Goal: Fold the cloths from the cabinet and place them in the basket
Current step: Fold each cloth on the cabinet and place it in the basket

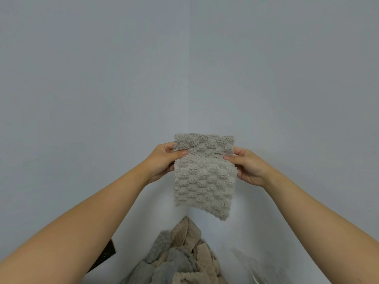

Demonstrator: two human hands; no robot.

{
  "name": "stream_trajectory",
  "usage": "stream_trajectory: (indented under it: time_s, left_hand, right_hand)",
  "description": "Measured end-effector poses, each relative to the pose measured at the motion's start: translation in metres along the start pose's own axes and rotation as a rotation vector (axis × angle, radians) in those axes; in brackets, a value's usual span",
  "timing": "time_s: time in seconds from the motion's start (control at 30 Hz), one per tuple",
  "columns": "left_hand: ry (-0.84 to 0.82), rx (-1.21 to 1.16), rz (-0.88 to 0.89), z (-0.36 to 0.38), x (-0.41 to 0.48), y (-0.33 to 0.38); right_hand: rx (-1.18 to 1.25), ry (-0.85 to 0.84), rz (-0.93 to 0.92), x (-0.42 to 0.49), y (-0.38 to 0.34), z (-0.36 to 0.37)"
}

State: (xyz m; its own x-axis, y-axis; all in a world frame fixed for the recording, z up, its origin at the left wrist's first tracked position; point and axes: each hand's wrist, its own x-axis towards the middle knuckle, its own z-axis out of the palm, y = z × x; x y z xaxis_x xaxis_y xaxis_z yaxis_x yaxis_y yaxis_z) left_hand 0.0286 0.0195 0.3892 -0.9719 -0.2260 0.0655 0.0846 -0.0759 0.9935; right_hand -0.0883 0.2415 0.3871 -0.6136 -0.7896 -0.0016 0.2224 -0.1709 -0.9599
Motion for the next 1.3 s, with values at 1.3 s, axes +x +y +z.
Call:
stream_trajectory:
  time_s: [1.3]
  left_hand:
    - [-0.011,0.14,0.023,0.029,0.005,0.01]
  right_hand:
    - [-0.036,-0.008,-0.015,0.004,-0.018,0.006]
